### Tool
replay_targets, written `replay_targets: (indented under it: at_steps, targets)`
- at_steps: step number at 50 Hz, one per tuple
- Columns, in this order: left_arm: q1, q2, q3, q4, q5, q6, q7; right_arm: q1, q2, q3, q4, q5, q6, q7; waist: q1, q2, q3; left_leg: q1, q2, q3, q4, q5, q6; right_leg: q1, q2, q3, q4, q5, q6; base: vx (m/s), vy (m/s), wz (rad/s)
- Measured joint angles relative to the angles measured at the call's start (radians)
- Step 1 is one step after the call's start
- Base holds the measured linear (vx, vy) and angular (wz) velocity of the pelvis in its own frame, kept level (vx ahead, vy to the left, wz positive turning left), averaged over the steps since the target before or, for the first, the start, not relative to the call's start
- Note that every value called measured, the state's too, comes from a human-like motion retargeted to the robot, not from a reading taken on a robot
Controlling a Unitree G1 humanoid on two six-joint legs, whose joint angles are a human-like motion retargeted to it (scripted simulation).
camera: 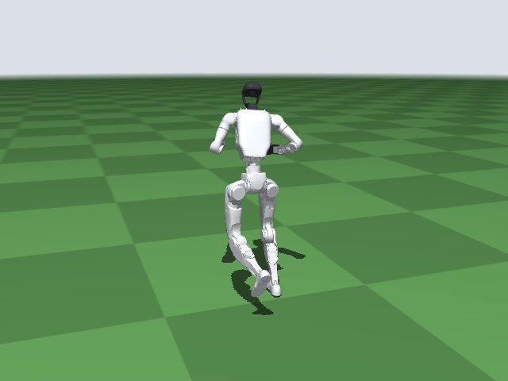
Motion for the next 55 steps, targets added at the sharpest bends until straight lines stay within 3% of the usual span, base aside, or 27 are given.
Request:
replay_targets:
  at_steps: [2, 5, 7, 8, 10, 13, 15, 17, 18, 20, 23, 25, 28, 30, 31, 33, 35, 37, 38, 40, 42, 45, 47, 48, 50, 53, 55]
  targets:
    - [0.317, 0.103, 0.065, -0.043, -0.146, 0.020, -0.016, -0.194, 0.029, -0.016, -0.062, 0.008, -0.015, -0.063, 0.085, 0.011, -0.077, -0.248, 0.060, 0.054, 0.184, -0.047, -0.067, 0.008, 0.040, 0.014, 0.027, -0.071, -0.054, 1.61, -0.35, -0.76]
    - [0.738, 0.304, 0.182, -0.179, -0.256, 0.019, -0.081, -0.374, 0.148, -0.072, -0.228, 0.060, -0.027, -0.126, 0.300, -0.119, -0.181, -0.438, 0.024, 0.178, 0.080, -0.105, 0.020, 0.121, 0.015, 0.098, -0.093, 0.036, -0.011, 1.67, -0.29, -1.34]
    - [0.921, 0.395, 0.268, -0.205, -0.261, 0.015, -0.140, -0.435, 0.183, -0.086, -0.319, 0.058, -0.045, -0.149, 0.443, -0.224, -0.233, -0.484, -0.022, 0.272, -0.202, -0.084, 0.077, 0.177, -0.035, 0.164, -0.176, 0.229, 0.058, 1.71, -0.09, -1.44]
    - [1.001, 0.417, 0.324, -0.211, -0.264, 0.020, -0.175, -0.444, 0.183, -0.089, -0.362, 0.055, -0.055, -0.152, 0.503, -0.256, -0.243, -0.470, -0.036, 0.321, -0.383, -0.046, 0.057, 0.223, -0.054, 0.196, -0.220, 0.335, 0.090, 1.78, 0.09, -1.37]
    - [1.099, 0.409, 0.418, -0.218, -0.271, 0.040, -0.253, -0.432, 0.174, -0.075, -0.428, 0.052, -0.075, -0.141, 0.599, -0.257, -0.232, -0.369, -0.043, 0.381, -0.792, 0.039, -0.043, 0.356, -0.041, 0.260, -0.304, 0.513, 0.140, 1.84, 0.21, -1.28]
    - [1.070, 0.325, 0.472, -0.239, -0.245, 0.073, -0.337, -0.313, 0.138, -0.050, -0.462, 0.072, -0.088, -0.078, 0.631, -0.105, -0.150, -0.191, 0.042, 0.376, -1.097, 0.012, -0.249, 0.599, 0.074, 0.284, -0.286, 0.537, 0.094, 1.86, 0.30, -0.45]
    - [0.945, 0.262, 0.425, -0.229, -0.182, 0.087, -0.344, -0.205, 0.111, -0.042, -0.424, 0.067, -0.070, -0.038, 0.592, -0.023, -0.111, -0.134, 0.102, 0.315, -1.095, 0.004, -0.292, 0.629, 0.126, 0.195, -0.088, 0.448, 0.026, 1.75, 0.28, 0.60]
    - [0.713, 0.205, 0.306, -0.166, -0.091, 0.078, -0.286, -0.101, 0.090, -0.014, -0.303, 0.024, -0.044, -0.019, 0.525, -0.035, -0.077, -0.124, 0.089, 0.232, -0.952, -0.049, -0.198, 0.508, 0.081, 0.094, 0.261, 0.316, -0.018, 1.59, 0.21, 1.01]
    - [0.565, 0.180, 0.238, -0.123, -0.045, 0.067, -0.239, -0.050, 0.076, 0.005, -0.219, 0.006, -0.029, -0.017, 0.489, -0.072, -0.063, -0.142, 0.057, 0.205, -0.839, -0.122, -0.137, 0.416, 0.033, 0.075, 0.440, 0.243, -0.026, 1.52, 0.16, 1.06]
    - [0.238, 0.138, 0.117, -0.052, 0.009, 0.040, -0.146, 0.060, 0.035, 0.020, -0.056, -0.025, 0.003, 0.001, 0.412, -0.141, -0.061, -0.177, -0.001, 0.177, -0.659, -0.263, -0.072, 0.208, -0.030, 0.088, 0.712, 0.123, -0.019, 1.51, 0.12, 1.07]
    - [-0.161, 0.088, 0.047, -0.046, 0.017, -0.007, -0.086, 0.307, -0.077, -0.078, -0.025, 0.026, -0.020, 0.102, 0.235, -0.125, -0.131, -0.112, -0.014, 0.115, -0.669, -0.300, -0.108, -0.038, -0.033, 0.047, 0.755, 0.052, -0.012, 1.61, 0.05, 1.37]
    - [-0.328, 0.070, 0.036, -0.065, 0.020, -0.040, -0.026, 0.506, -0.149, -0.220, -0.072, 0.118, -0.049, 0.138, 0.069, -0.048, -0.183, -0.040, 0.018, 0.034, -0.743, -0.211, -0.167, -0.110, -0.026, -0.064, 0.574, 0.053, -0.018, 1.71, -0.09, 2.08]
    - [-0.415, 0.068, 0.037, -0.122, -0.002, -0.083, 0.039, 0.724, -0.169, -0.419, -0.093, 0.153, -0.033, 0.161, -0.157, 0.037, -0.216, 0.104, 0.058, -0.094, -0.893, 0.090, -0.247, -0.069, 0.004, -0.188, 0.037, 0.179, 0.020, 1.78, -0.36, 2.16]
    - [-0.423, 0.079, 0.047, -0.166, 0.001, -0.097, 0.027, 0.779, -0.145, -0.478, -0.086, 0.131, -0.002, 0.190, -0.245, 0.025, -0.218, 0.251, 0.051, -0.142, -1.015, 0.298, -0.279, -0.018, -0.009, -0.196, -0.284, 0.259, 0.080, 1.83, -0.61, 1.36]
    - [-0.405, 0.087, 0.049, -0.187, 0.003, -0.092, 0.011, 0.778, -0.127, -0.480, -0.085, 0.116, 0.014, 0.203, -0.257, 0.001, -0.212, 0.336, 0.053, -0.143, -1.065, 0.360, -0.281, -0.008, -0.023, -0.181, -0.353, 0.241, 0.112, 1.83, -0.68, 0.66]
    - [-0.342, 0.097, 0.054, -0.223, -0.008, -0.073, -0.019, 0.751, -0.090, -0.467, -0.083, 0.075, 0.041, 0.216, -0.248, -0.054, -0.193, 0.473, 0.049, -0.123, -1.084, 0.400, -0.252, 0.007, -0.057, -0.142, -0.416, 0.174, 0.158, 1.79, -0.68, -0.03]
    - [-0.231, 0.094, 0.066, -0.241, -0.015, -0.047, -0.068, 0.682, -0.055, -0.419, -0.069, 0.018, 0.052, 0.206, -0.196, -0.127, -0.165, 0.531, 0.011, -0.073, -0.931, 0.331, -0.188, 0.046, -0.111, -0.112, -0.388, 0.150, 0.180, 1.70, -0.63, -0.68]
    - [-0.092, 0.081, 0.071, -0.206, 0.021, -0.021, -0.143, 0.559, -0.029, -0.324, -0.014, 0.002, 0.049, 0.171, -0.110, -0.165, -0.128, 0.439, -0.012, -0.002, -0.556, 0.200, -0.119, 0.099, -0.141, -0.093, -0.304, 0.202, 0.145, 1.56, -0.53, -1.05]
    - [-0.023, 0.076, 0.066, -0.165, 0.038, -0.004, -0.164, 0.471, -0.015, -0.261, 0.036, 0.015, 0.045, 0.138, -0.063, -0.149, -0.109, 0.345, 0.009, 0.026, -0.340, 0.125, -0.082, 0.101, -0.124, -0.083, -0.235, 0.190, 0.102, 1.45, -0.44, -1.01]
    - [0.121, 0.074, 0.044, -0.041, 0.025, 0.033, -0.154, 0.248, 0.005, -0.130, 0.162, 0.026, 0.036, 0.046, 0.035, -0.077, -0.099, 0.100, 0.067, 0.035, 0.036, -0.011, -0.013, 0.045, -0.052, -0.057, -0.051, 0.067, 0.013, 1.39, -0.36, -0.94]
    - [0.293, 0.100, 0.038, 0.046, -0.069, 0.056, -0.142, 0.005, 0.015, -0.044, 0.219, -0.027, 0.026, -0.021, 0.145, -0.046, -0.135, -0.153, 0.058, 0.014, 0.227, -0.092, 0.026, 0.005, -0.003, -0.034, 0.057, -0.039, -0.013, 1.42, -0.32, -0.98]
    - [0.598, 0.253, 0.106, -0.034, -0.199, 0.041, -0.172, -0.262, 0.092, -0.004, 0.110, -0.007, 0.014, -0.058, 0.336, -0.128, -0.221, -0.427, -0.001, 0.054, 0.185, -0.148, 0.069, 0.072, 0.018, 0.013, -0.001, -0.046, 0.014, 1.53, -0.29, -1.12]
    - [0.781, 0.364, 0.193, -0.114, -0.258, 0.031, -0.179, -0.353, 0.143, 0.008, -0.019, 0.027, 0.003, -0.076, 0.487, -0.224, -0.260, -0.479, -0.011, 0.147, -0.064, -0.131, 0.079, 0.178, 0.013, 0.064, -0.111, 0.065, 0.046, 1.65, -0.17, -1.30]
    - [0.854, 0.392, 0.234, -0.134, -0.282, 0.029, -0.186, -0.387, 0.150, 0.020, -0.083, 0.027, -0.003, -0.075, 0.556, -0.260, -0.271, -0.469, -0.015, 0.200, -0.241, -0.096, 0.066, 0.239, 0.009, 0.091, -0.168, 0.151, 0.065, 1.71, -0.03, -1.29]
    - [0.984, 0.405, 0.336, -0.167, -0.320, 0.037, -0.222, -0.439, 0.143, 0.057, -0.205, 0.011, -0.011, -0.060, 0.677, -0.281, -0.268, -0.351, -0.011, 0.307, -0.685, 0.020, -0.022, 0.401, 0.030, 0.164, -0.287, 0.362, 0.096, 1.77, 0.08, -1.27]
    - [1.087, 0.350, 0.485, -0.228, -0.299, 0.061, -0.307, -0.474, 0.068, 0.124, -0.360, 0.049, -0.034, -0.010, 0.750, -0.139, -0.248, -0.169, 0.077, 0.437, -1.091, 0.123, -0.259, 0.658, 0.156, 0.275, -0.332, 0.571, 0.104, 1.81, 0.22, -0.60]
    - [1.083, 0.299, 0.528, -0.262, -0.247, 0.070, -0.352, -0.478, 0.013, 0.147, -0.430, 0.095, -0.044, 0.040, 0.734, -0.039, -0.257, -0.138, 0.154, 0.505, -1.140, 0.177, -0.376, 0.703, 0.226, 0.239, -0.178, 0.539, 0.073, 1.73, 0.25, 0.53]
